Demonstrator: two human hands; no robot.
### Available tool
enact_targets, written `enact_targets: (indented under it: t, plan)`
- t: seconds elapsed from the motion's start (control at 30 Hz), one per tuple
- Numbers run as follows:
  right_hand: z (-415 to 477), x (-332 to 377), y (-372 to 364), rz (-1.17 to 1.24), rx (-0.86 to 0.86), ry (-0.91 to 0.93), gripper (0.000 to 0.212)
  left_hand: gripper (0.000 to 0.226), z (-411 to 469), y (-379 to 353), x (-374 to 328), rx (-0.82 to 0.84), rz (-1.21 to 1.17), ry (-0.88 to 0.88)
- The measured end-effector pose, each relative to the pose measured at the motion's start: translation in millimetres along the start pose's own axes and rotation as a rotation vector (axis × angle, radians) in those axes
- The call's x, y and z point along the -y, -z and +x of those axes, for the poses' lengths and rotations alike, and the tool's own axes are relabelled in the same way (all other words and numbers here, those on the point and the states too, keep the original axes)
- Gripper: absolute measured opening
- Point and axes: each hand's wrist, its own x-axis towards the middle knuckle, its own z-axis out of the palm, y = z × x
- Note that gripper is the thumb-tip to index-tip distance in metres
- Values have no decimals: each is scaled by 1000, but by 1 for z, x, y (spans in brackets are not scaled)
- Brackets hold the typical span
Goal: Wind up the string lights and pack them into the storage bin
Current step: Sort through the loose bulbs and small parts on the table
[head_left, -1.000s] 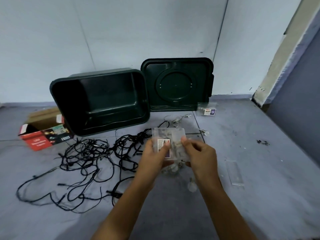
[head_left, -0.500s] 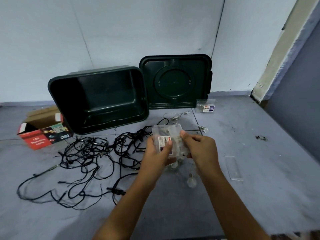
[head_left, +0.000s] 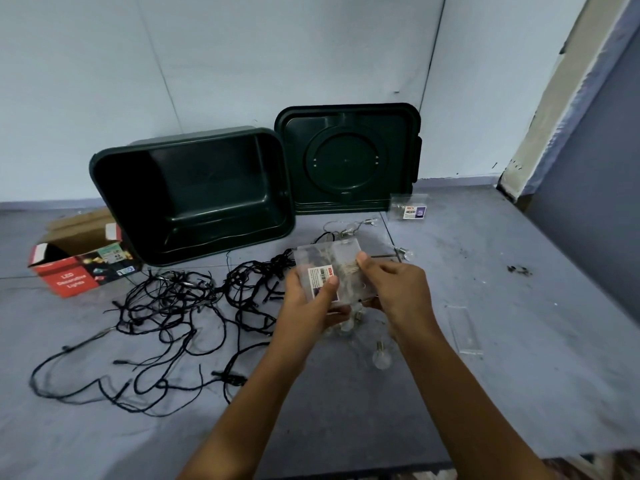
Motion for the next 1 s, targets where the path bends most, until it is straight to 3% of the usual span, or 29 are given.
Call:
enact_targets:
  t: [0.17, 0.37, 0.77, 1.0]
  plan:
    - [2, 1, 3, 100, -70, -53, 22, 16, -1, -2, 1, 1, -59, 33]
    - [-7, -2, -2, 21, -23, -9, 18, 23, 2, 0, 0, -51, -71, 6]
    - [-10, -4, -7, -29, 52, 6, 26, 31, 6, 0, 4, 26, 145, -83]
    - [-17, -6, -14, -104, 162, 99, 32, 27, 8, -2, 4, -14, -94, -65]
